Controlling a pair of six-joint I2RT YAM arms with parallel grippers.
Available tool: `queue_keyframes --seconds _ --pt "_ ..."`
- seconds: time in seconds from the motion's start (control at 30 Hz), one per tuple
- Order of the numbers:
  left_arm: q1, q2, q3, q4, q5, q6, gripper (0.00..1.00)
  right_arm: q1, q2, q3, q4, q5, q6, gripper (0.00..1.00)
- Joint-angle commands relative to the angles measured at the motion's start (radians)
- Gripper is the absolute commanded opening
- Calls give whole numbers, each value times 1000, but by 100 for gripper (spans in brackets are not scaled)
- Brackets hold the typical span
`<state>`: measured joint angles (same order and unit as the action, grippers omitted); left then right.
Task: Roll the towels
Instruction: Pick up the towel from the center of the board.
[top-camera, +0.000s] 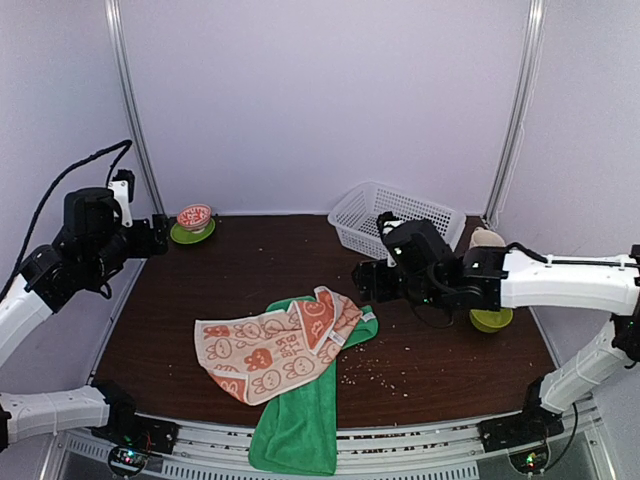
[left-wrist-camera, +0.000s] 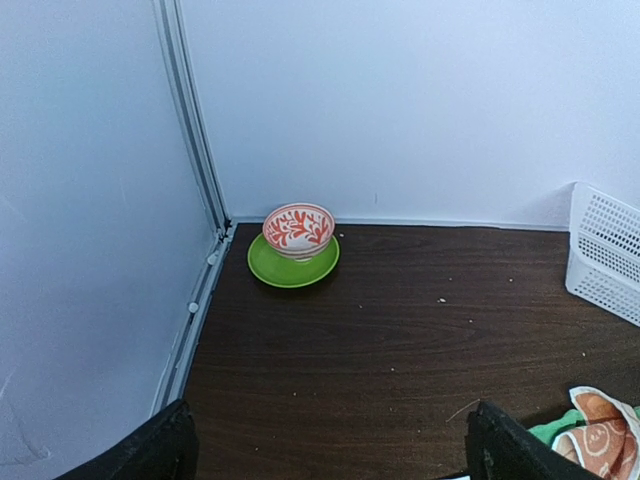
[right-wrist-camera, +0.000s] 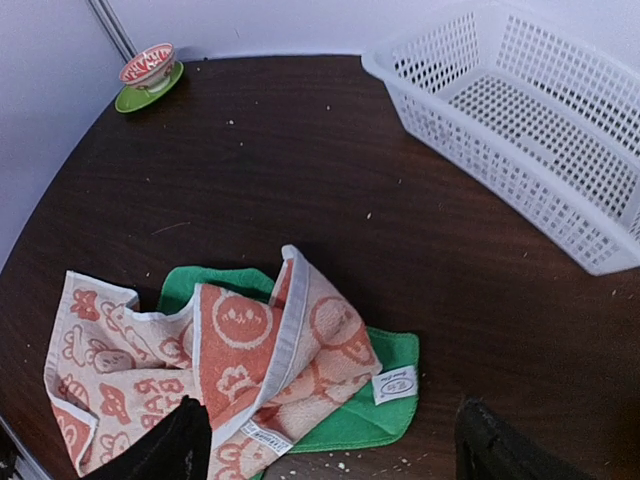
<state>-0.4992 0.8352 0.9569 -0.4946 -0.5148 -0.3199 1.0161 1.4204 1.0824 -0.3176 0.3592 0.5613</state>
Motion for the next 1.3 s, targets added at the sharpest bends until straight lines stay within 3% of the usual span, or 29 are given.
queue_keyframes --seconds 0.0,0.27,0.77,0.9,0.97,1.27 --pt "-2 -3 -14 35 27 21 95 6 84 28 59 -56 154 80" --pt "-3 36 11 -8 -13 -31 95 8 377 224 22 -164 202 59" --pt "-3 104 32 -31 70 -31 93 11 513 260 -92 -136 309 33" --pt "-3 115 34 -33 68 -30 93 10 521 270 -91 -142 300 18" --pt "-3 121 33 -33 70 -30 93 8 512 276 -99 -140 294 0" --pt "-3 128 33 -36 55 -27 93 -45 206 292 -117 -6 159 0"
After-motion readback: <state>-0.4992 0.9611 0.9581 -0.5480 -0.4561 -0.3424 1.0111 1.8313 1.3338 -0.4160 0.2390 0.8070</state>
